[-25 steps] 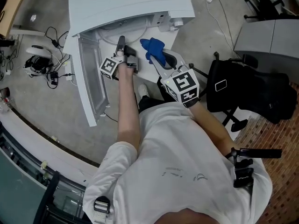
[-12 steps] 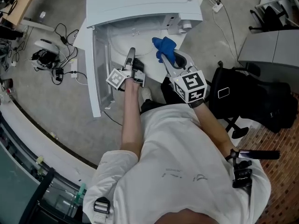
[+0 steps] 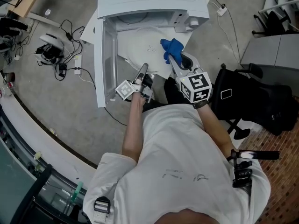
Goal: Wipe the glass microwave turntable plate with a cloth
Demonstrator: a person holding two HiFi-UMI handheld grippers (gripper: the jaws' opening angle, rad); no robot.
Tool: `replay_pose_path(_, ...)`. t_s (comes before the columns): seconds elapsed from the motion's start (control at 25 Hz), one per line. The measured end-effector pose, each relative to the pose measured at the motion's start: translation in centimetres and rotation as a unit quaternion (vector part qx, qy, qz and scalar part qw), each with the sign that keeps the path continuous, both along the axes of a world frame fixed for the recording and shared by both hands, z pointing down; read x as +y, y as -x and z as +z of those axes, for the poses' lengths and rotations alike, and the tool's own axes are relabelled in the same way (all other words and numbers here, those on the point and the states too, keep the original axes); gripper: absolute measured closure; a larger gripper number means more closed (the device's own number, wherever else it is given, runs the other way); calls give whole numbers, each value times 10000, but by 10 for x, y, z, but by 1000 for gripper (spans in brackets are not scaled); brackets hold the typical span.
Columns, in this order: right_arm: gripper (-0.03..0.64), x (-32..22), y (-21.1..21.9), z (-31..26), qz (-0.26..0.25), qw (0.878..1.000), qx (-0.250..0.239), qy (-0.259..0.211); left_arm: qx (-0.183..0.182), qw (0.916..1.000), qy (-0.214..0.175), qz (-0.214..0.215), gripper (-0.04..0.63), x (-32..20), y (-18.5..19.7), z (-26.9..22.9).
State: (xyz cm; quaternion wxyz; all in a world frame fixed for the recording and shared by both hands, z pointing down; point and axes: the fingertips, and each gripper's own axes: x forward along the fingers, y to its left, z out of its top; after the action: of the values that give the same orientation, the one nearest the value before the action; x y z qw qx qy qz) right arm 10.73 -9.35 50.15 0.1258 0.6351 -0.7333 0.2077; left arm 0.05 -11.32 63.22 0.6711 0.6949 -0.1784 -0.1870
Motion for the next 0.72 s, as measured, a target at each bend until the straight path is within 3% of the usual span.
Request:
replay_pose_path(0.2, 523, 10, 2, 3, 65, 10000, 36, 26, -287, 9989, 43, 377, 555, 26, 3, 27)
replay_pose_path(0.48, 523, 21, -2, 17, 142, 9997, 20, 187, -591, 9963, 219, 592, 557, 36, 1, 58)
replay_pose_path(0.72, 523, 26, -8, 27, 208, 9992, 17, 336, -403, 9973, 431, 430, 569, 23, -11, 78)
